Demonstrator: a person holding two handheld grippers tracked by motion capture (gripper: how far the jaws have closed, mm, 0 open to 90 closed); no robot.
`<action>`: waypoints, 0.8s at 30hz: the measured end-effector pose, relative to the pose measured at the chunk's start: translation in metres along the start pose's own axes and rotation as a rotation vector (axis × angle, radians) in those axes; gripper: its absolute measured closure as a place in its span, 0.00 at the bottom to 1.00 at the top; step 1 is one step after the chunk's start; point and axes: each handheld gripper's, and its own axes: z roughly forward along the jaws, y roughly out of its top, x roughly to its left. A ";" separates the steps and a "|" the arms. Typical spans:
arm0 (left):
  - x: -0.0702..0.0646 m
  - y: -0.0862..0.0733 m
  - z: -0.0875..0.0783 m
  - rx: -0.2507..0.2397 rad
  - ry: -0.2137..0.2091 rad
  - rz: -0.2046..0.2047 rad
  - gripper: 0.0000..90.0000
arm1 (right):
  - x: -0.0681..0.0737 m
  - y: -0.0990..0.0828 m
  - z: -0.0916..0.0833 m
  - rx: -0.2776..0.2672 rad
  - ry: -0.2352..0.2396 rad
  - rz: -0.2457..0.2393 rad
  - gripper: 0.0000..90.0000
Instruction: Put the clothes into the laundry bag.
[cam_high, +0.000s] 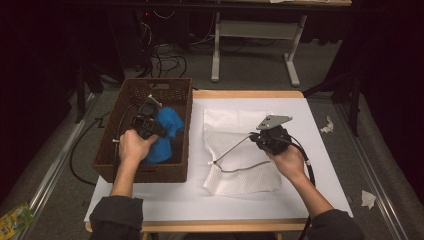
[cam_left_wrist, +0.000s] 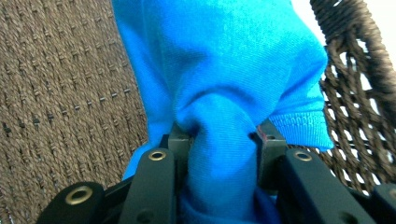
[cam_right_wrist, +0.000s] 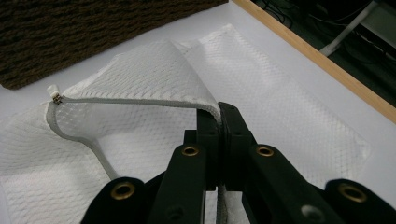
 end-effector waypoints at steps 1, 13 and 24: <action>0.000 -0.001 -0.002 -0.005 -0.001 0.002 0.75 | 0.000 0.000 0.000 0.001 0.000 0.001 0.99; -0.013 -0.003 -0.033 -0.053 0.007 0.060 0.75 | -0.001 0.001 -0.001 0.007 0.006 0.005 0.99; -0.022 -0.007 -0.058 -0.091 -0.043 0.094 0.75 | -0.002 0.001 -0.001 0.005 0.002 0.008 0.99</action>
